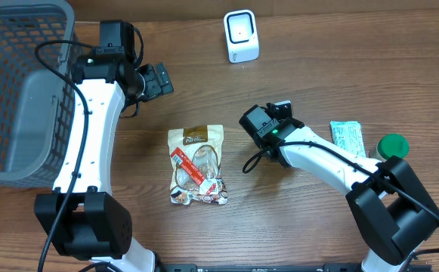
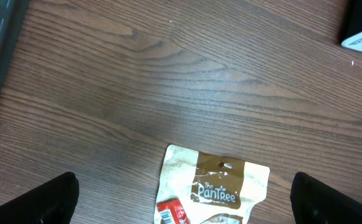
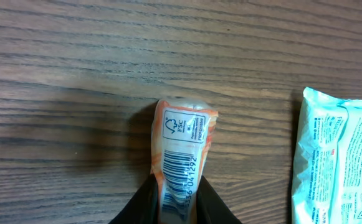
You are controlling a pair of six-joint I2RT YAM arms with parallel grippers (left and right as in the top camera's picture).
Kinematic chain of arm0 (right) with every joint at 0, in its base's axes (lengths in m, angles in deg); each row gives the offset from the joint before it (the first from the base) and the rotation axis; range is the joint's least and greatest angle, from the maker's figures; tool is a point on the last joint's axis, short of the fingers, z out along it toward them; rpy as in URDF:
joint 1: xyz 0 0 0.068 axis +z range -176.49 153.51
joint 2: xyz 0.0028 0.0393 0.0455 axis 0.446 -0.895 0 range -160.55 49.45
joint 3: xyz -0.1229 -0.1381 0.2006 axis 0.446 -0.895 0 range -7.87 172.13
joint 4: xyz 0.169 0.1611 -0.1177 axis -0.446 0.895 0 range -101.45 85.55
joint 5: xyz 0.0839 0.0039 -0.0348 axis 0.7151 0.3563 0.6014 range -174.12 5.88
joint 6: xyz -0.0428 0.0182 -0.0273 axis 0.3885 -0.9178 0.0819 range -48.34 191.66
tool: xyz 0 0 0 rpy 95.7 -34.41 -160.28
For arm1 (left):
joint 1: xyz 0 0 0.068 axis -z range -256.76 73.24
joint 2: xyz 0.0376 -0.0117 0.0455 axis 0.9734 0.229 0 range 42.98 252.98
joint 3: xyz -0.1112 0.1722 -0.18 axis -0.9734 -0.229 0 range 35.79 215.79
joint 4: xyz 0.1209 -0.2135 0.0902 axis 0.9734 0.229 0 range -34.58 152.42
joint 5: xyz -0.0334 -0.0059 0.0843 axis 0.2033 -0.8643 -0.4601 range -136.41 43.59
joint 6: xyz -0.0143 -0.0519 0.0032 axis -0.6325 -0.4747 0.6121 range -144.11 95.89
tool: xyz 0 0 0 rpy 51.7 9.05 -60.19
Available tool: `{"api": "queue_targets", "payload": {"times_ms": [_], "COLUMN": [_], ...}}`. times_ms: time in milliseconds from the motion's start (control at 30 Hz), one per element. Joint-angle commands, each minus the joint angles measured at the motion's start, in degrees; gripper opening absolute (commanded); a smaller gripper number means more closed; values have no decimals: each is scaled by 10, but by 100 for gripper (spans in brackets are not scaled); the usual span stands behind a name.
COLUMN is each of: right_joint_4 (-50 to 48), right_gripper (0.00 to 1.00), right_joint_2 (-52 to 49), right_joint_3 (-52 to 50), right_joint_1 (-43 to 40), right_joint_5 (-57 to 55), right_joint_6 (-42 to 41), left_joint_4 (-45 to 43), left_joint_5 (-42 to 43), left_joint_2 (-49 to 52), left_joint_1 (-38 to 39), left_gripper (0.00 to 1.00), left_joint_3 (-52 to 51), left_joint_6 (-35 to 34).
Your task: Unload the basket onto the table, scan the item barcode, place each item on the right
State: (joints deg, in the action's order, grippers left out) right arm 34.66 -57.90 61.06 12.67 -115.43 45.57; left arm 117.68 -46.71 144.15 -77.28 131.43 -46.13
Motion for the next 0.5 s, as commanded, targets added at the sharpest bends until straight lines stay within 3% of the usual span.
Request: {"api": "queue_targets", "payload": {"times_ms": [0,300,467], "right_joint_4": [-7,-16,-26], "right_gripper": [18,18,33], "right_joint_2": [-2,-2,-2], "right_joint_3": [-3,-3,-3], "right_joint_1": [4,22,39], "right_joint_5": [6,11,16], "right_joint_6": [9,9,10], "left_joint_4": [1,1,1], "left_joint_5": [-3,-3,-3], "left_joint_2": [-11,-11,-11], "left_joint_1": [-2,-2,-2], "left_gripper": [100,100,100], "left_joint_3": [8,8,8], "left_joint_6": [13,13,13]}}
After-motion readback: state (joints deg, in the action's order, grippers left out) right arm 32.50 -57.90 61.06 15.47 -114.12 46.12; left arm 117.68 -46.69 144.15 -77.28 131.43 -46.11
